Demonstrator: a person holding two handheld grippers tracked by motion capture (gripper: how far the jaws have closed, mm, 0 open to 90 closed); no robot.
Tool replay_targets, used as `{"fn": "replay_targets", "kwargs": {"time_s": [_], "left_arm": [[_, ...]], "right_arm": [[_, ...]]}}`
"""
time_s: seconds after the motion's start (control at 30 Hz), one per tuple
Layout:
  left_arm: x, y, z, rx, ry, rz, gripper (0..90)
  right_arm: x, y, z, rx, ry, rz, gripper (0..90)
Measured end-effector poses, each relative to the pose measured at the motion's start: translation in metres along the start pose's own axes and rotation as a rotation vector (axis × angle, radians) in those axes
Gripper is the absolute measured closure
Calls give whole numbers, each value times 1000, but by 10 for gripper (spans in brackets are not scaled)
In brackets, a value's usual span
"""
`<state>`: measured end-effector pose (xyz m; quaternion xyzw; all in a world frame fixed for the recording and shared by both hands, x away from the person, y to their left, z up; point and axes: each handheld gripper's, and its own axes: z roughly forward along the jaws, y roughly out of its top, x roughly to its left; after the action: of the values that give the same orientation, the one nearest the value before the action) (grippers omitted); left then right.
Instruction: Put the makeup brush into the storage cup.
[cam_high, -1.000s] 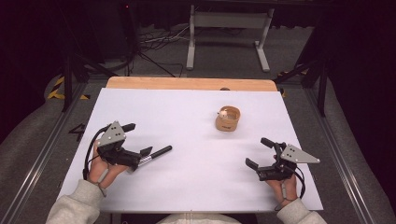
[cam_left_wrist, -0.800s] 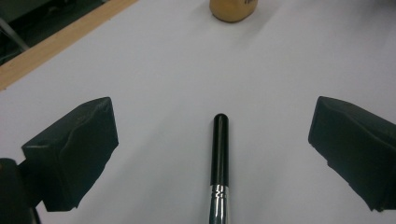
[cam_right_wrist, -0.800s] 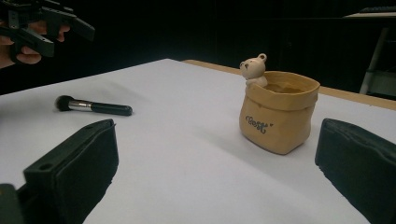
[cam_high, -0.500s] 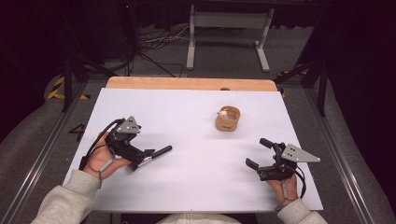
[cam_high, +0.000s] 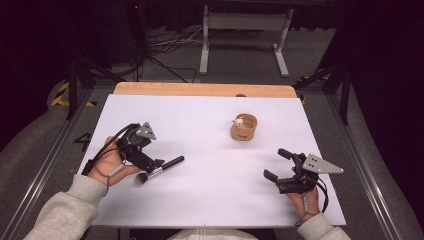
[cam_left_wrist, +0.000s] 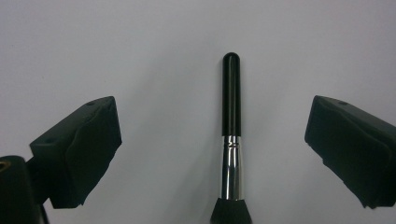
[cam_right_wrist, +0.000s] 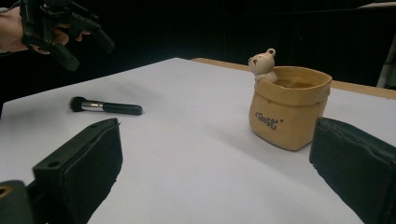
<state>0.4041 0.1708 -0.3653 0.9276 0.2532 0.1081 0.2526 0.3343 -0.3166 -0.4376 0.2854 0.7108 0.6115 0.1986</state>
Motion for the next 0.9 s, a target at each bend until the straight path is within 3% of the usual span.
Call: {"fn": "replay_targets", "kwargs": {"time_s": [0.13, 0.2, 0.43, 0.57, 0.9], "left_arm": [[2, 3, 3, 45, -11, -4, 49], [1, 6, 7, 90, -12, 3, 49], [3, 14, 9, 125, -23, 17, 63], [5, 17, 17, 181, -34, 20, 71], [5, 22, 27, 263, -71, 22, 77]], "right_arm": [[0, 0, 1, 3, 1, -3, 28], [0, -2, 2, 12, 4, -1, 28], [0, -2, 3, 11, 17, 0, 32], [0, -2, 3, 9, 24, 1, 35], [0, -2, 3, 11, 30, 0, 43]]}}
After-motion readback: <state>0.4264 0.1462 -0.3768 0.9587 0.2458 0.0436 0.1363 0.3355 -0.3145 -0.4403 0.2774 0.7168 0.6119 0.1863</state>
